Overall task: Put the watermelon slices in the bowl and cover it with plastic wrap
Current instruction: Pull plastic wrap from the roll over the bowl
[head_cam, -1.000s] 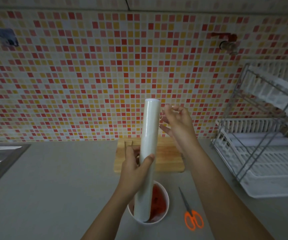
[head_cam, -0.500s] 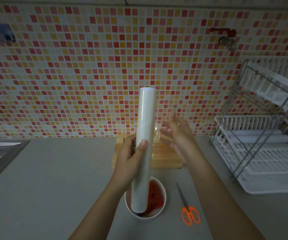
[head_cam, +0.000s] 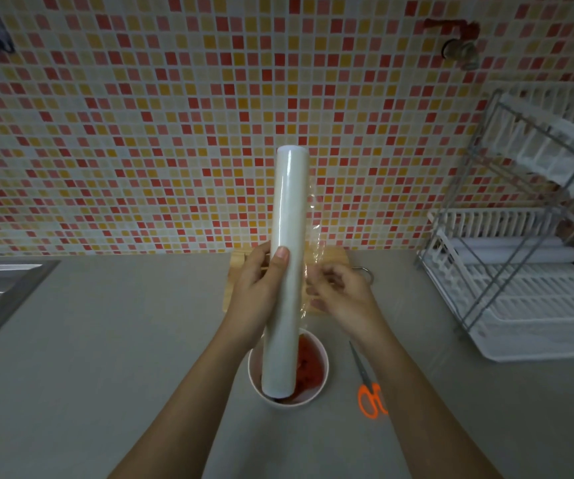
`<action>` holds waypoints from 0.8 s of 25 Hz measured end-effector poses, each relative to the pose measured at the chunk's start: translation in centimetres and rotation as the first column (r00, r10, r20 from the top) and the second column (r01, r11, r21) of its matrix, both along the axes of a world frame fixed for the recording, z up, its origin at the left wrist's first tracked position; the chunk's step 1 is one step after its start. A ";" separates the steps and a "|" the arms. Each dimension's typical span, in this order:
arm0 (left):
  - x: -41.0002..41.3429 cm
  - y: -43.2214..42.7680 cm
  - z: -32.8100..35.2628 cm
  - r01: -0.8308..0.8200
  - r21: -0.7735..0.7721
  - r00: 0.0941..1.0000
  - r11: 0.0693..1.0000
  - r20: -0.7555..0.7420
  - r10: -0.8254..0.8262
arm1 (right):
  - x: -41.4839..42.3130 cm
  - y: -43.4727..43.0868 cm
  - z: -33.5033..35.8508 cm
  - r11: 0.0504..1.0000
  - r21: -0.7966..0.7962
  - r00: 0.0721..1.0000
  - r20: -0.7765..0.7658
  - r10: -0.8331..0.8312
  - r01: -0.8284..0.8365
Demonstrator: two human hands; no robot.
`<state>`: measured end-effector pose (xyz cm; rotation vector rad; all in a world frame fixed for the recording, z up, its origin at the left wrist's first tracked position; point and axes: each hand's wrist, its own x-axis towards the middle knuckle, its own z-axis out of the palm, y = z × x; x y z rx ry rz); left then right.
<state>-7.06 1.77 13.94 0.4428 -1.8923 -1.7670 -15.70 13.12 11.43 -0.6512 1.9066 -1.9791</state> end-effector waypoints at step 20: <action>-1.9 -1.5 0.6 -0.153 -0.056 0.981 0.987 -0.132 0.144 | 3.0 1.2 -3.3 0.993 0.110 0.992 -0.125 -0.024 0.038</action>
